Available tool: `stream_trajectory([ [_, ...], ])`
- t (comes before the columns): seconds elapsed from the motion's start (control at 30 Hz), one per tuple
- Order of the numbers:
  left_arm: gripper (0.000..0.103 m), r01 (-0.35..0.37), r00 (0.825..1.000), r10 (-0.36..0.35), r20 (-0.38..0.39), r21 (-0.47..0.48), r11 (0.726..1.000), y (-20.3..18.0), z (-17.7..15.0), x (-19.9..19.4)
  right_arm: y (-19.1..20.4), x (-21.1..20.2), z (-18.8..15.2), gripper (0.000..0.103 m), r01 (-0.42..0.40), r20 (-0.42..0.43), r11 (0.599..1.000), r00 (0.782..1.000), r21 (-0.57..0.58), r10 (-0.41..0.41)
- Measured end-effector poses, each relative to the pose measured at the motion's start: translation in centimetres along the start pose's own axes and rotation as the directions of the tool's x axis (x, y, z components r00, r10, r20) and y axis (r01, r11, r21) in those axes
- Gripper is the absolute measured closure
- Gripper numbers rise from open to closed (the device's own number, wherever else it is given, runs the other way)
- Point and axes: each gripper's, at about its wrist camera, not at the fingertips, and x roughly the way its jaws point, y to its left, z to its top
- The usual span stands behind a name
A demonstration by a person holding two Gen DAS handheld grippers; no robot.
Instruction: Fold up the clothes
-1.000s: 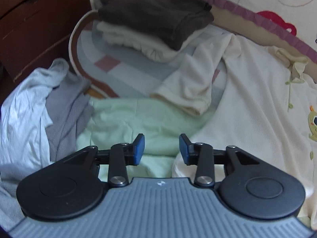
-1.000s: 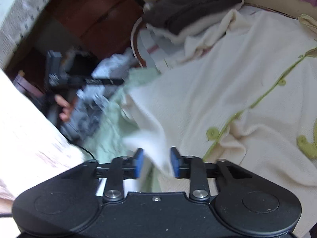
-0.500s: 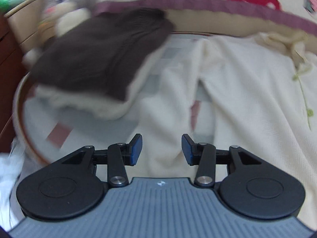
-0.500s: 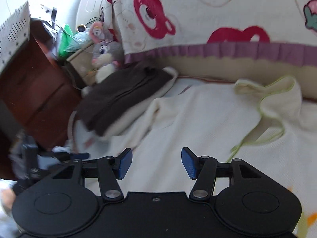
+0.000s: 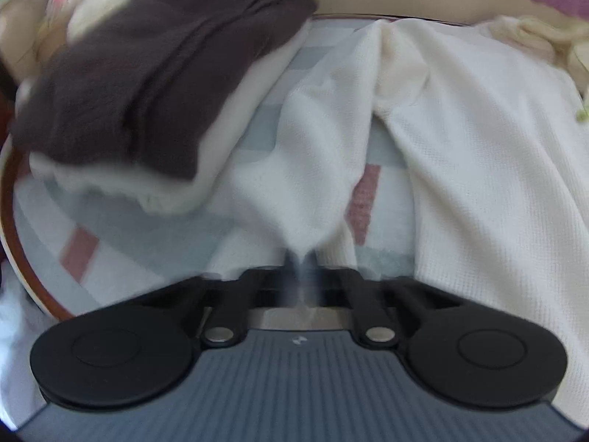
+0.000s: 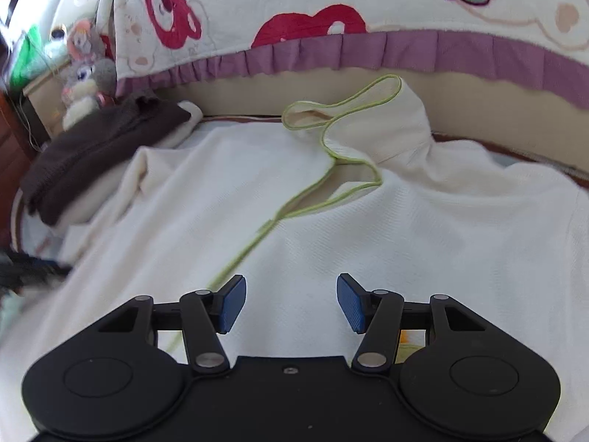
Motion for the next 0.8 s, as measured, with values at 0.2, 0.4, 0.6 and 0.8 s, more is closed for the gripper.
stream_trajectory([
  [0.2,0.101,-0.036,0.975,0.009,0.221,0.116,0.993,1.0,4.0,-6.5,-1.4,0.3,-0.2,0.043,-0.166,-0.093,0.975,0.979,0.145,0.181],
  [0.4,0.101,-0.208,0.932,0.120,0.341,0.235,0.949,3.9,11.6,-10.5,-2.1,0.2,-0.4,0.043,-0.220,-0.128,0.951,0.959,0.217,0.251],
  [0.6,0.101,-0.346,0.898,0.286,0.333,0.135,0.929,9.4,18.8,-9.0,-2.3,0.8,-0.8,0.043,-0.200,-0.141,0.964,0.964,0.176,0.226],
  [0.8,0.101,-0.354,0.870,0.413,0.269,-0.242,0.903,18.0,20.5,-6.5,-2.4,1.2,-0.8,0.043,-0.230,-0.127,0.966,0.961,0.120,0.244],
])
